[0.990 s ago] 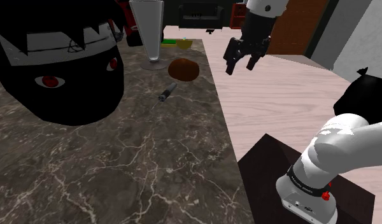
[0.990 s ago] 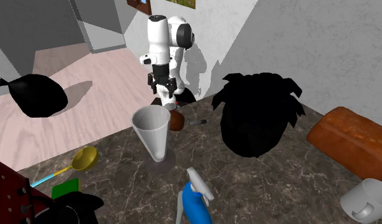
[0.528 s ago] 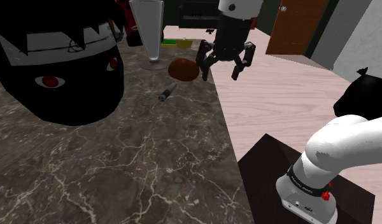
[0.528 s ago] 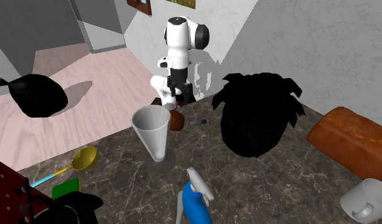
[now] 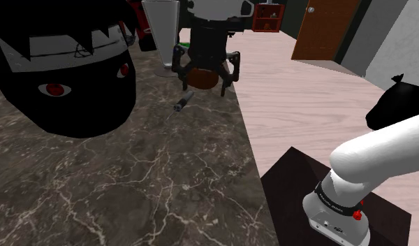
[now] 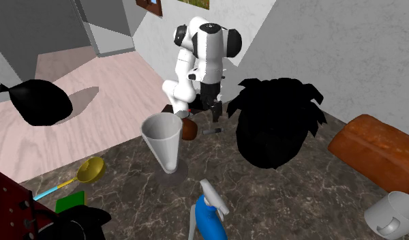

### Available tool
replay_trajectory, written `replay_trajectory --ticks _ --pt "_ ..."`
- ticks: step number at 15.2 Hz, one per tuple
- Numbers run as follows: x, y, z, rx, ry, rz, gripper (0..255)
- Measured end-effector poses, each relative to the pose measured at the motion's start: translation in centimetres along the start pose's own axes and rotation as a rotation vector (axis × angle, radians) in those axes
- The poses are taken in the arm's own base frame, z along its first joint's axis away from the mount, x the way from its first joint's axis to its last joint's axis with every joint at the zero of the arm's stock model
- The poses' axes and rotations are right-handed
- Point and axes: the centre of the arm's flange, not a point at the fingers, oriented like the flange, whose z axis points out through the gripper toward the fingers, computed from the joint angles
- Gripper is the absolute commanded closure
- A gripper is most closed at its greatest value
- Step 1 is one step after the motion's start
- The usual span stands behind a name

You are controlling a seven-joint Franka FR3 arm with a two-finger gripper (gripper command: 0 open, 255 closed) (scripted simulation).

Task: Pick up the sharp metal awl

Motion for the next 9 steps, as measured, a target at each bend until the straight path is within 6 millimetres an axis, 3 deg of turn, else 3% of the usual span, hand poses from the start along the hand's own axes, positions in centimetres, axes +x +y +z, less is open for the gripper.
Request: replay_trajectory --ticks 4,9 --pt "-0.9 -5.0 0.3 -0.007 -0.023 0.17 0" --pt "-0.7 -5.7 2.2 -0.006 -0.03 0.209 0"
